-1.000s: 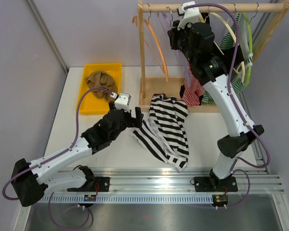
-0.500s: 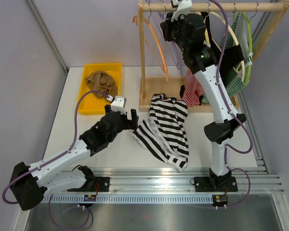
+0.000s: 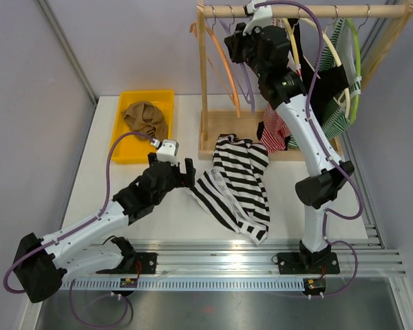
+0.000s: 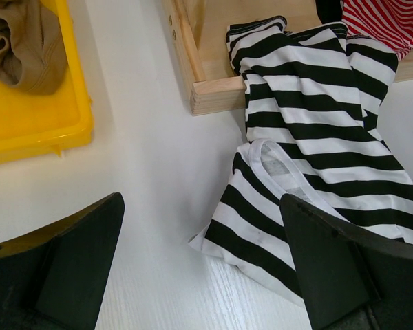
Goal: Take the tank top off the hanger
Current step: Hang the hanger back to the clothesline with the right arm, then place the tank top into the basket
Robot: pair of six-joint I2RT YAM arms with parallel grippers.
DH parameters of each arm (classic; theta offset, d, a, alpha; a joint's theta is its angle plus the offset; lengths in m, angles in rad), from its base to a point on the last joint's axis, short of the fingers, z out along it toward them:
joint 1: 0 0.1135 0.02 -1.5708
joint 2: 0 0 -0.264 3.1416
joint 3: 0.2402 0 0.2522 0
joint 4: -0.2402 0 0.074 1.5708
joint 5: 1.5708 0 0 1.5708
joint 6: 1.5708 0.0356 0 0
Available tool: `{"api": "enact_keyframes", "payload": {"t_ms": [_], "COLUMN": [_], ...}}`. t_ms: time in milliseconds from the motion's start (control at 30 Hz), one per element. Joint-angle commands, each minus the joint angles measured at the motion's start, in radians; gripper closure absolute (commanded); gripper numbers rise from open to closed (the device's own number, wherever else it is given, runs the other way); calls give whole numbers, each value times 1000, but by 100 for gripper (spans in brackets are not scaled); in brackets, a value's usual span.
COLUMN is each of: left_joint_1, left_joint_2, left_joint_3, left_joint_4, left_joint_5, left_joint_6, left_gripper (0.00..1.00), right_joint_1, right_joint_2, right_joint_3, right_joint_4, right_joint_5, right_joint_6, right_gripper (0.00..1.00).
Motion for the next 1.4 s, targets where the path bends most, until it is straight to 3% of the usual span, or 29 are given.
{"api": "enact_keyframes", "payload": {"t_ms": [0, 33, 67, 200, 233, 300, 500, 767, 1000, 1033, 1233, 1367], "left_joint_1": [6, 8, 8, 8, 8, 8, 8, 8, 8, 6, 5, -24], "left_joint_2": [-27, -28, -30, -38, -39, -41, -62, -85, -64, -53, -31, 40], "left_joint_3": [-2, -2, -2, -5, -7, -11, -24, -47, -48, -50, -102, -108], "left_joint_4": [42, 44, 39, 38, 39, 38, 28, 19, 35, 38, 174, 242], "left_joint_5": [3, 3, 1, -3, -5, -5, 4, 3, 45, 61, 200, 234], "left_joint_6": [-9, -9, -9, -12, -12, -15, -25, -28, -61, -62, -85, -90], "left_gripper": [1, 1, 1, 1, 1, 1, 1, 1, 1, 1, 1, 1], "right_joint_1": [-3, -3, -3, -3, -1, 0, 19, 63, 89, 91, 91, 91], "right_joint_2": [-55, -59, -61, -98, -116, -141, -318, -515, -700, -722, -894, -1053], "right_joint_3": [-32, -32, -35, -68, -77, -117, -355, -539, -677, -699, -864, -1065], "right_joint_4": [-9, -9, -3, 35, 44, 77, 262, 382, 333, 328, 152, 92], "right_joint_5": [-23, -22, -18, -28, -29, -28, -28, -28, -51, -46, 15, 63], "right_joint_6": [14, 14, 12, 14, 12, 6, -6, -48, -63, -68, -66, -28], "right_gripper": [96, 91, 72, 34, 26, 20, 16, 14, 13, 1, 1, 1]}}
